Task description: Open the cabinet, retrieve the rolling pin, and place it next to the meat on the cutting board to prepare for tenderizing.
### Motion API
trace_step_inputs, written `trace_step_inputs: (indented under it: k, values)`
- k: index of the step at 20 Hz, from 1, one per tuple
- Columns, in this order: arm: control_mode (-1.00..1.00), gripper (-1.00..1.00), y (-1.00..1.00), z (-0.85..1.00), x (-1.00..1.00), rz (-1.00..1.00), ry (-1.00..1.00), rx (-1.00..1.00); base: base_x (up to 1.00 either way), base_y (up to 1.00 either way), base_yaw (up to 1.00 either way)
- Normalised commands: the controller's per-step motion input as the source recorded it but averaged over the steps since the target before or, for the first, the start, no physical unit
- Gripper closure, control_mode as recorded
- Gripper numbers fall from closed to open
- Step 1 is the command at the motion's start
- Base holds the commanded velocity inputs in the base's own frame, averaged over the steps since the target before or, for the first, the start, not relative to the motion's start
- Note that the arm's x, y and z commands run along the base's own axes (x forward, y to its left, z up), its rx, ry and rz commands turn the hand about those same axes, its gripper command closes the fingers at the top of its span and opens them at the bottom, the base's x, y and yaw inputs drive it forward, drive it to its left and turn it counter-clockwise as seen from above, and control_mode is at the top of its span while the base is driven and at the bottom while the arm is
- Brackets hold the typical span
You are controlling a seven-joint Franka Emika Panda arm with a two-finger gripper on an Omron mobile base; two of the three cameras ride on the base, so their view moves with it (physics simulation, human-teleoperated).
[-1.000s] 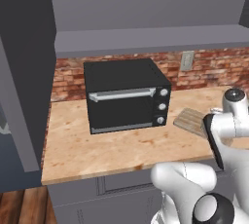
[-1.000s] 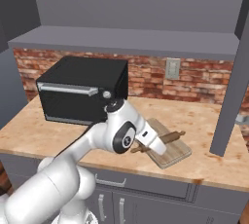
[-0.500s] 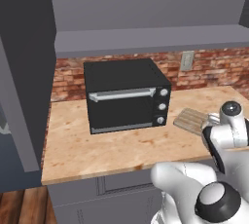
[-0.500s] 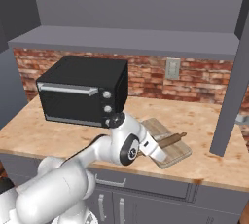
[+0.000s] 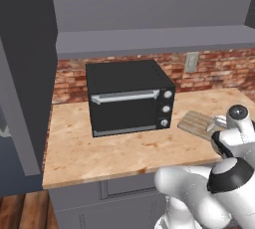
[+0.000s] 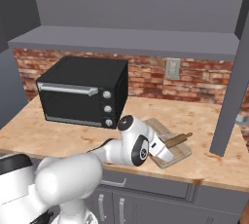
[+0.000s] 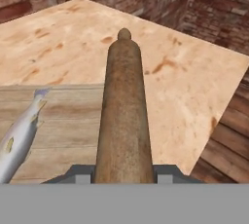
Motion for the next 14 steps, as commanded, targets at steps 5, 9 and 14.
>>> trace_step_inputs:
  k: [5,9,14]
  values:
    - [-1.00,1.00,-0.07,-0.13,0.14,0.00,0.02,0.03,0.00,0.00,0.00]
    - [-1.00,1.00,0.00,-0.15,0.19,0.00,0.02,0.05,0.00,0.00,0.00]
    - [-1.00,1.00,0.00,-0.18,0.20,0.00,0.02,0.05,0.00,0.00,0.00]
